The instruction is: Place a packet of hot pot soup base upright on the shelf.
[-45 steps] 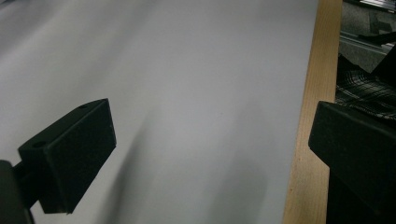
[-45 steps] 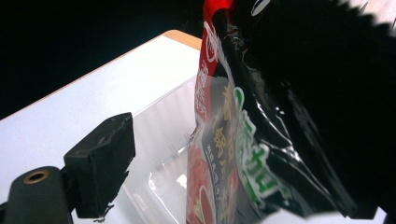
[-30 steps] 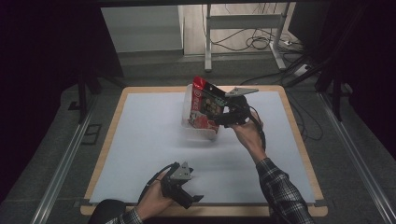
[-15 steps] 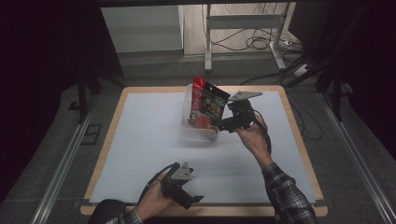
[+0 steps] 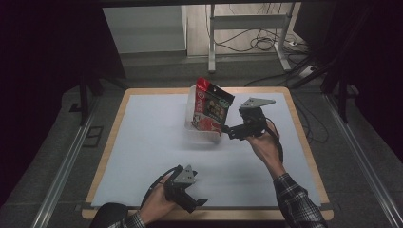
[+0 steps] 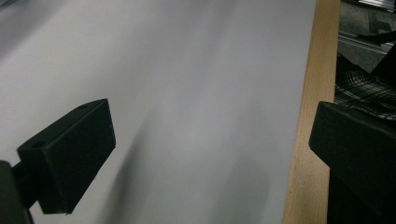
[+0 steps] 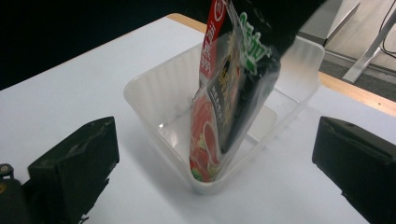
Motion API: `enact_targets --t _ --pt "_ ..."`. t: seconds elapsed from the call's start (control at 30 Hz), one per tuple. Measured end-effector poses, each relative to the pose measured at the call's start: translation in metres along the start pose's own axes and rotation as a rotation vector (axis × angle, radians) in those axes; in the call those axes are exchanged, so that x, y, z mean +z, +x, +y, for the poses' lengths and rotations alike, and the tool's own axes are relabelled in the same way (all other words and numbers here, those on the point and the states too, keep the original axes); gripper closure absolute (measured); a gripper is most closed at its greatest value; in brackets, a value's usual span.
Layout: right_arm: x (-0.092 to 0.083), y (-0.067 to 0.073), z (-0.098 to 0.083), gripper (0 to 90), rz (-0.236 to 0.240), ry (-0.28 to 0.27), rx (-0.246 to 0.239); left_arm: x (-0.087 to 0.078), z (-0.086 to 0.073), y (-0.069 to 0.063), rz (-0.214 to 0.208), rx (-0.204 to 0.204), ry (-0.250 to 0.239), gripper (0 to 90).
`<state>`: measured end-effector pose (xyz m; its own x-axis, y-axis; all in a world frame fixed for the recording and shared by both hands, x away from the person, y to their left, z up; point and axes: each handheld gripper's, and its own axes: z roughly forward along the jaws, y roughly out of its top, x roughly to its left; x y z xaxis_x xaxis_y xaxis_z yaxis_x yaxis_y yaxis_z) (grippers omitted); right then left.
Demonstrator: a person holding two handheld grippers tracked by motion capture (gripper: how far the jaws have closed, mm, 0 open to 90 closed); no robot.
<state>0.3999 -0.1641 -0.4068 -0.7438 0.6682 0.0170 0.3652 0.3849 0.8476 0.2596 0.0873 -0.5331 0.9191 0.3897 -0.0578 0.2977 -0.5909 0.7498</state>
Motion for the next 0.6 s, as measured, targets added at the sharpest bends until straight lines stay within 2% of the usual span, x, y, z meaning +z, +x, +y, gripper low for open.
enact_targets --t 0.23,0.6 --pt "-0.004 0.003 -0.013 0.7 -0.003 0.007 0.011 0.000 0.000 0.000 0.003 0.000 -0.001 0.2" --pt "-0.009 0.009 -0.030 0.7 -0.016 0.001 0.001 0.001 0.000 0.000 0.001 0.002 -0.001 0.2"
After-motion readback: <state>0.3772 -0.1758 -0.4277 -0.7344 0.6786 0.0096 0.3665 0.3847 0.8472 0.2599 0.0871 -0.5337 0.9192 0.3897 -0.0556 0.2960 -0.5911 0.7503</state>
